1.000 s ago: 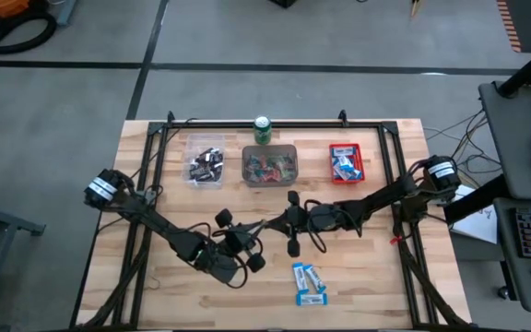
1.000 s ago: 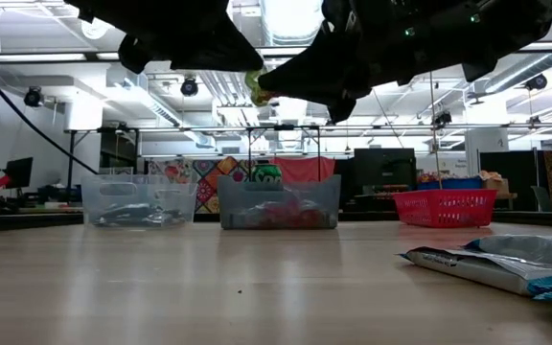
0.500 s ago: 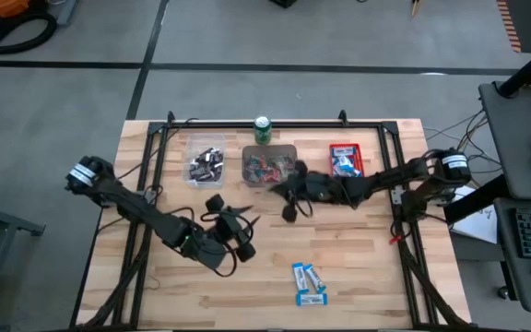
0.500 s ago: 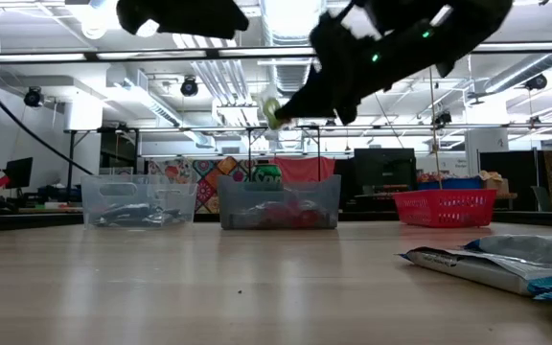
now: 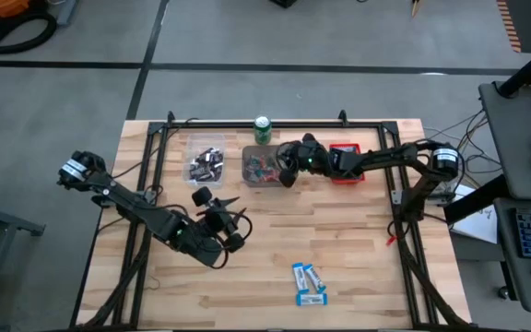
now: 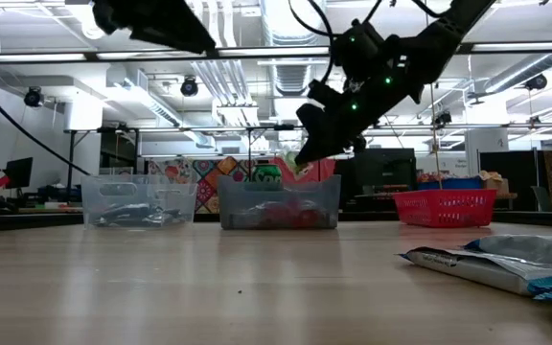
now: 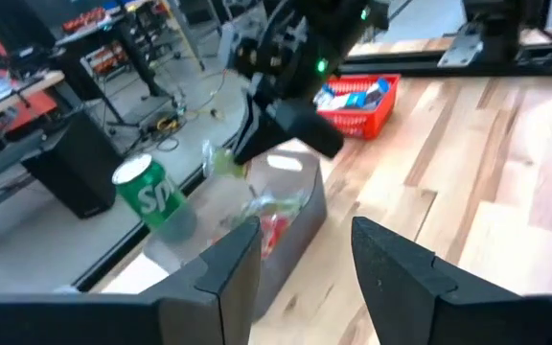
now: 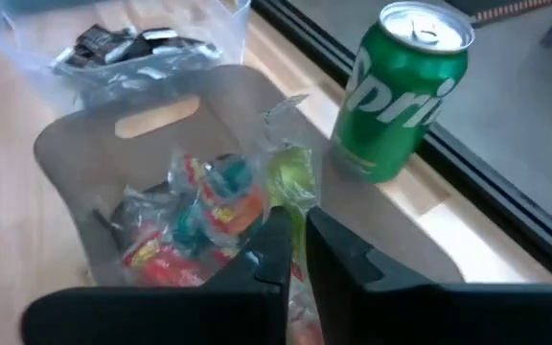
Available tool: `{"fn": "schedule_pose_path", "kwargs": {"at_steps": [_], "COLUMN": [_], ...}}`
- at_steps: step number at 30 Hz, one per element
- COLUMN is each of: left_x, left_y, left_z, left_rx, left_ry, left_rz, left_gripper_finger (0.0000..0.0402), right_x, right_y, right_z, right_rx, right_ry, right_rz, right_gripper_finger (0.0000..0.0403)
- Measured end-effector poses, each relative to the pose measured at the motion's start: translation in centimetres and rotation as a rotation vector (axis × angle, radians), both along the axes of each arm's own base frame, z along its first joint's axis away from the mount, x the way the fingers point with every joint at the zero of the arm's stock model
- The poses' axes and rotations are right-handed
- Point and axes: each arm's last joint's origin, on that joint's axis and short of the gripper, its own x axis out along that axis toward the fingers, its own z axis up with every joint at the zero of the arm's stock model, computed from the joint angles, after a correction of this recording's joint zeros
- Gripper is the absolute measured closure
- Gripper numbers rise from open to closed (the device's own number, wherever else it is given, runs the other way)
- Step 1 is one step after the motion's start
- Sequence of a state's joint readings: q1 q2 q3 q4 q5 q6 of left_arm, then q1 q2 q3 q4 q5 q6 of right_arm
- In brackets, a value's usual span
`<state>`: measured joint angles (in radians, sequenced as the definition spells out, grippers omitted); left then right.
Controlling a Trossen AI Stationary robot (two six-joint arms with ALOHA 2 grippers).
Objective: Organize candy in baskets
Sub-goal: Put the green gummy into the black bin, then put the white chocolate bar into the red bin
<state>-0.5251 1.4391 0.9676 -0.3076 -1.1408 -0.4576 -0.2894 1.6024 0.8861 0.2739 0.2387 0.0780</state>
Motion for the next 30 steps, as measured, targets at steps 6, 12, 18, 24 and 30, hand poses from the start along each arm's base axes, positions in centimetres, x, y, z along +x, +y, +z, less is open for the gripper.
{"fn": "schedule_pose_path", "kwargs": {"at_steps": [6, 12, 18, 24, 30], "left_x": [-0.2, -0.1, 0.2, 0.6, 0.4], "left_y": [0.1, -0.1, -0.9, -1.8, -2.5], "left_z": [-0.8, -1.0, -1.9, -3.3, -3.7], "left_rx": [-0.038, -0.11, -0.219, -0.255, -0.205], "left_ry": [0.005, 0.039, 0.193, 0.298, 0.346], "left_rz": [0.029, -0.036, -0.234, -0.352, -0.394], "left_gripper_finger": [0.0254, 0.0254, 0.0254, 0.0254, 0.0254], "right_x": [0.2, 0.3, 0.1, -0.6, -2.4], "right_y": [-0.7, 0.2, 5.3, 12.2, 18.7], "right_z": [0.8, 3.6, 6.9, 6.6, 5.2], "right_rx": [-0.023, 0.118, 0.487, 0.792, 0.915], "right_ry": [0.074, 0.143, 0.215, 0.37, 0.48], "right_rz": [-0.072, -0.021, 0.346, 0.304, 0.154], "right_gripper_finger": [0.0297, 0.0225, 0.0208, 0.0218, 0.0223]}}
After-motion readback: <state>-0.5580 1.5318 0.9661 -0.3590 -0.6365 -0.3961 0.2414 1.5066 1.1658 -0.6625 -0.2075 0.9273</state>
